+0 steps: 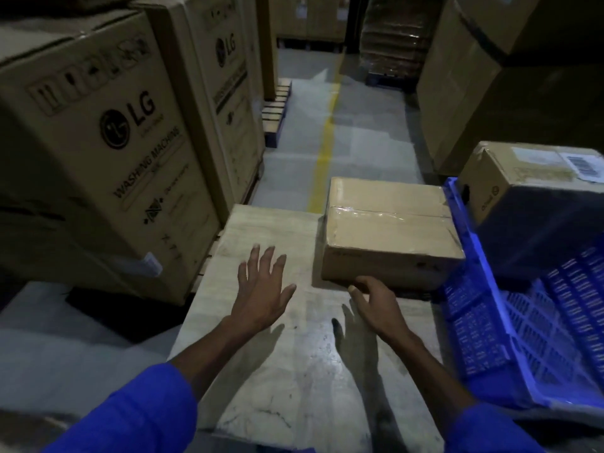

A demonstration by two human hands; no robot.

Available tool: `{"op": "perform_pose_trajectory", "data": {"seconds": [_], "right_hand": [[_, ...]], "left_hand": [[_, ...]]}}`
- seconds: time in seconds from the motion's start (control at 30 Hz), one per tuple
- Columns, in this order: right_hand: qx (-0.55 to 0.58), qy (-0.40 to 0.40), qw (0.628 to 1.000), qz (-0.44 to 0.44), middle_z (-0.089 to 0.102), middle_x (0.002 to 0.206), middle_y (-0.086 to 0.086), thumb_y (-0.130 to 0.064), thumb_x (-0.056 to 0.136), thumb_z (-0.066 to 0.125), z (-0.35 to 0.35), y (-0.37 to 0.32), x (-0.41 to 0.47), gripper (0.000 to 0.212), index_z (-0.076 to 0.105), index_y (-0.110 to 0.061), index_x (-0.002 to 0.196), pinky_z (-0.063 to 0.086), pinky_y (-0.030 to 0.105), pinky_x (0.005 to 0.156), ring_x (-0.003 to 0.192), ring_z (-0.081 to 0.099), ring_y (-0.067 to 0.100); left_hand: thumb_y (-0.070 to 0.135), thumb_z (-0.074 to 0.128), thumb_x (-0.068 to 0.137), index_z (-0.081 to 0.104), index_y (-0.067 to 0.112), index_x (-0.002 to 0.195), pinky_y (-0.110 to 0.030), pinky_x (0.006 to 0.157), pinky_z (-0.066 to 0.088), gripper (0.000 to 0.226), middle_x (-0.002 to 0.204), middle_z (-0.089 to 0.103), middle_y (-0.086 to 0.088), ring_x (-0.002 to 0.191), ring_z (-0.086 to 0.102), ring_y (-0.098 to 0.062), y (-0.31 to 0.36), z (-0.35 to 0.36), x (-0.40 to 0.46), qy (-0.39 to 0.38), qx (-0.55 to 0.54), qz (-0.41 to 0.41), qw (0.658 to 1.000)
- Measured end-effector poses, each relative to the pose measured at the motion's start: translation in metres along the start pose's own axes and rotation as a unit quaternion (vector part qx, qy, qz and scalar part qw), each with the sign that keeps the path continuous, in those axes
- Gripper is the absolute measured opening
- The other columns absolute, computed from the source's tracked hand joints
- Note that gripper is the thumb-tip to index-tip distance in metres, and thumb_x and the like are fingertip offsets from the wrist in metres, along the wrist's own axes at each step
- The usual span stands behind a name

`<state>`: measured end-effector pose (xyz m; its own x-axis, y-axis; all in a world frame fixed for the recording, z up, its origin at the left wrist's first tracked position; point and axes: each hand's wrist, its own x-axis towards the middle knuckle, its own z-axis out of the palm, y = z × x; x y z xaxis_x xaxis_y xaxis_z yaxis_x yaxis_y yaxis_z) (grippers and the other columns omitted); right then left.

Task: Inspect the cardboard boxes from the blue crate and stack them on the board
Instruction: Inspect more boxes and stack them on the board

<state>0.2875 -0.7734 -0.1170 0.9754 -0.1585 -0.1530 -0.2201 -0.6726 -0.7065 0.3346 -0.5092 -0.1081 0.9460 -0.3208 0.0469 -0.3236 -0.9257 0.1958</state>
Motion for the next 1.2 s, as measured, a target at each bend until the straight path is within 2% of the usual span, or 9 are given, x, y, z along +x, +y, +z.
{"op": "perform_pose_trajectory", "data": {"seconds": [0.13, 0.43, 0.63, 0.77, 0.87, 0.93, 1.1, 1.17, 1.2], "right_hand": [[-0.05, -0.049, 0.995, -0.072, 0.057, 0.146, 0.017, -0.034, 0.104, 0.06, 0.035, -0.023, -0.007, 0.048, 0.057, -0.005, 0.143, 0.04, 0.044, 0.112, 0.136, 0.05, 0.035], [-0.057, -0.161, 0.964, -0.206, 0.058, 0.145, 0.015, -0.045, 0.102, 0.052, 0.13, -0.111, -0.04, 0.053, 0.06, -0.008, 0.139, 0.038, 0.044, 0.11, 0.135, 0.051, 0.035], [-0.096, -0.209, 0.941, -0.247, 0.06, 0.144, 0.012, -0.053, 0.097, 0.043, 0.192, -0.171, -0.073, 0.063, 0.059, -0.01, 0.14, 0.042, 0.046, 0.109, 0.133, 0.054, 0.033], [-0.112, -0.231, 0.922, -0.29, 0.061, 0.143, 0.013, -0.041, 0.105, 0.054, 0.261, -0.232, -0.099, 0.047, 0.058, -0.011, 0.141, 0.044, 0.043, 0.106, 0.13, 0.055, 0.032], [-0.122, -0.25, 0.907, -0.317, 0.062, 0.142, 0.015, -0.035, 0.105, 0.056, 0.321, -0.287, -0.127, 0.044, 0.059, -0.007, 0.14, 0.042, 0.037, 0.105, 0.13, 0.056, 0.032], [-0.137, -0.287, 0.888, -0.333, 0.061, 0.143, 0.014, -0.033, 0.106, 0.056, 0.363, -0.313, -0.148, 0.044, 0.058, -0.007, 0.141, 0.04, 0.034, 0.104, 0.131, 0.056, 0.031], [-0.172, -0.336, 0.866, -0.329, 0.057, 0.147, 0.015, -0.035, 0.106, 0.055, 0.405, -0.326, -0.171, 0.048, 0.054, -0.006, 0.145, 0.038, 0.036, 0.111, 0.135, 0.053, 0.031], [-0.218, -0.439, 0.804, -0.336, 0.056, 0.148, 0.017, -0.034, 0.107, 0.055, 0.514, -0.367, -0.199, 0.049, 0.053, -0.005, 0.146, 0.036, 0.035, 0.111, 0.136, 0.052, 0.032], [-0.223, -0.443, 0.803, -0.329, 0.056, 0.148, 0.017, -0.034, 0.107, 0.054, 0.507, -0.372, -0.203, 0.05, 0.052, -0.005, 0.147, 0.036, 0.035, 0.111, 0.136, 0.051, 0.032]], "left_hand": [[0.048, 0.059, 0.097, 0.043, 0.014, 0.152, -0.068, 0.118, 0.019, 0.067, 0.166, 0.025, -0.018, 0.155, 0.008, -0.043, -0.02, -0.01, -0.043, 0.029, 0.051, -0.03, 0.998], [0.046, 0.068, 0.091, 0.052, 0.012, 0.145, -0.07, 0.112, 0.028, 0.065, 0.159, 0.038, -0.02, 0.15, 0.025, -0.047, -0.101, -0.049, -0.167, 0.025, 0.083, -0.203, 0.975], [0.041, 0.063, 0.093, 0.053, 0.008, 0.146, -0.071, 0.111, 0.029, 0.063, 0.158, 0.038, -0.023, 0.15, 0.026, -0.048, -0.17, -0.065, -0.234, 0.042, 0.039, -0.278, 0.959], [0.044, 0.057, 0.099, 0.04, 0.013, 0.155, -0.065, 0.118, 0.018, 0.066, 0.166, 0.024, -0.017, 0.155, 0.011, -0.042, -0.229, -0.066, -0.283, 0.053, 0.024, -0.307, 0.95], [0.049, 0.047, 0.096, 0.043, 0.012, 0.153, -0.064, 0.119, 0.016, 0.067, 0.165, 0.028, -0.018, 0.154, 0.014, -0.042, -0.286, -0.069, -0.337, 0.059, -0.014, -0.342, 0.938], [0.051, 0.039, 0.096, 0.041, 0.014, 0.154, -0.061, 0.121, 0.014, 0.069, 0.166, 0.025, -0.015, 0.155, 0.011, -0.04, -0.327, -0.069, -0.374, 0.06, -0.036, -0.393, 0.917], [0.043, 0.052, 0.103, 0.036, 0.014, 0.156, -0.059, 0.121, 0.019, 0.063, 0.167, 0.023, -0.013, 0.156, 0.01, -0.037, -0.356, -0.062, -0.424, 0.06, -0.097, -0.454, 0.884], [0.042, 0.052, 0.103, 0.036, 0.013, 0.157, -0.057, 0.121, 0.02, 0.063, 0.167, 0.023, -0.013, 0.156, 0.011, -0.037, -0.428, -0.042, -0.499, 0.034, -0.165, -0.57, 0.804], [0.043, 0.051, 0.103, 0.035, 0.013, 0.157, -0.056, 0.12, 0.02, 0.063, 0.167, 0.023, -0.013, 0.155, 0.012, -0.037, -0.43, -0.035, -0.504, 0.046, -0.148, -0.569, 0.808]]}}
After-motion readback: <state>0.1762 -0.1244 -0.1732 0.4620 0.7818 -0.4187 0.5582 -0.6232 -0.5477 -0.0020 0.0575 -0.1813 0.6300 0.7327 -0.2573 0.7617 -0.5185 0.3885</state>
